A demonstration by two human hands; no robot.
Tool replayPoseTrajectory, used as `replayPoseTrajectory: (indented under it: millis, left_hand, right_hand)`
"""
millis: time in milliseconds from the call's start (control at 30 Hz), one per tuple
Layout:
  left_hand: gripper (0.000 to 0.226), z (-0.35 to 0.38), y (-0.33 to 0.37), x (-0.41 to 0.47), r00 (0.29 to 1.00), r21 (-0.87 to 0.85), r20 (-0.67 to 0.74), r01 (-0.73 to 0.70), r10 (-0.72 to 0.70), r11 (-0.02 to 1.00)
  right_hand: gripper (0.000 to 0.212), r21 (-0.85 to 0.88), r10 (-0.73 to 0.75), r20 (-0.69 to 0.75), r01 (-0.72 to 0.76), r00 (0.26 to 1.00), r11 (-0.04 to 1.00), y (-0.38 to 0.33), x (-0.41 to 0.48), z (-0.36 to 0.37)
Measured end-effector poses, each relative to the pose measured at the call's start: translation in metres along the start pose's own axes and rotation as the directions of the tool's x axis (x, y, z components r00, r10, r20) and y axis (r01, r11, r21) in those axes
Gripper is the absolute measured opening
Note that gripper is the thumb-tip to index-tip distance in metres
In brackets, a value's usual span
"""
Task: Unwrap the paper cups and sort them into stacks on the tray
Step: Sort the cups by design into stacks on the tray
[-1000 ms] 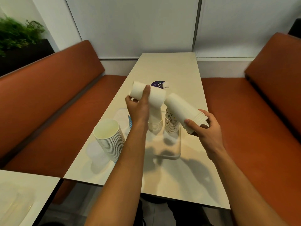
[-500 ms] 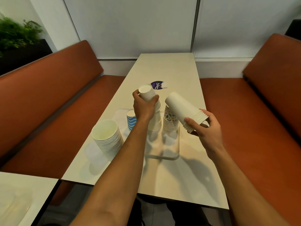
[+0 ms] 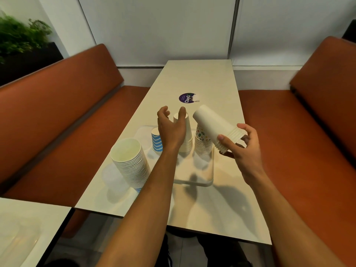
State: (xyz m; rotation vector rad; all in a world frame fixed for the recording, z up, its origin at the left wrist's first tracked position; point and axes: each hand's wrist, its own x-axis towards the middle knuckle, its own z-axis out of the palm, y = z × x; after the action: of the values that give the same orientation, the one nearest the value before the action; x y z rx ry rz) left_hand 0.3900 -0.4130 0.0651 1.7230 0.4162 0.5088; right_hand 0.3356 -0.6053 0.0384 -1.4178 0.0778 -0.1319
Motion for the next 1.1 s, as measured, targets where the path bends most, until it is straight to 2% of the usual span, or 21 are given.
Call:
replayPoseTrajectory:
  millis: [67,133,233,300,400,500,667,800,867,900,1000,1100]
  left_hand:
    - [0.063,-0.001,0.001,-0.01,0.993,-0.161,0.099,0.081,-0.066,0.984]
    - [0.065,-0.002,0.0,-0.02,0.949,-0.317,0.284,0.23,-0.139,0.92]
    - [0.037,-0.002,-0.003,-0.034,0.865,-0.378,0.488,0.334,-0.12,0.864]
    - [0.03,-0.001,-0.004,-0.037,0.845,-0.412,0.524,0.362,-0.108,0.836]
    - [0.045,-0.003,-0.004,-0.037,0.837,-0.448,0.536,0.392,-0.109,0.804]
    - [0.046,-0.003,-0.004,-0.037,0.842,-0.437,0.524,0.393,-0.126,0.809]
    - [0.075,-0.003,0.003,-0.032,0.846,-0.42,0.515,0.391,-0.14,0.819]
    - [0.046,-0.004,0.021,-0.02,0.882,-0.485,0.426,0.411,-0.202,0.772]
    - [0.044,-0.007,0.029,-0.006,0.938,-0.547,0.278,0.33,-0.205,0.769]
    - [0.044,-0.009,0.032,0.001,0.965,-0.528,0.181,0.259,-0.191,0.808]
    - [0.059,-0.012,0.039,0.015,0.996,-0.305,-0.067,0.036,-0.059,0.952]
    - [0.073,-0.006,0.034,0.025,0.993,-0.072,-0.102,-0.065,0.058,0.995]
  right_hand:
    - [0.068,0.019,-0.007,0.03,0.006,1.0,1.0,-0.002,-0.001,0.003]
    - [0.072,0.034,-0.005,0.073,0.002,0.997,0.999,-0.003,-0.003,0.005]
    - [0.071,0.025,-0.004,0.142,0.0,0.99,1.0,-0.004,-0.006,0.008]
    - [0.07,0.023,-0.001,0.172,-0.003,0.985,1.0,-0.006,-0.007,0.008]
    - [0.071,0.023,0.005,0.195,-0.009,0.981,1.0,-0.008,-0.007,0.006]
    - [0.065,0.018,-0.007,0.194,0.004,0.981,1.0,-0.009,-0.008,0.006]
    - [0.068,0.034,-0.025,0.147,0.02,0.989,0.999,-0.011,-0.01,0.008]
    - [0.062,0.02,-0.082,0.072,0.081,0.994,0.997,-0.008,-0.006,0.001]
    - [0.063,0.015,-0.099,0.014,0.099,0.995,0.995,-0.005,-0.003,-0.005]
    - [0.064,0.025,-0.101,-0.02,0.102,0.995,0.994,-0.003,-0.001,-0.008]
    - [0.067,0.047,-0.1,-0.098,0.105,0.99,0.993,-0.002,0.002,-0.013]
    - [0.066,0.046,-0.096,-0.111,0.101,0.989,0.994,-0.001,0.005,-0.012]
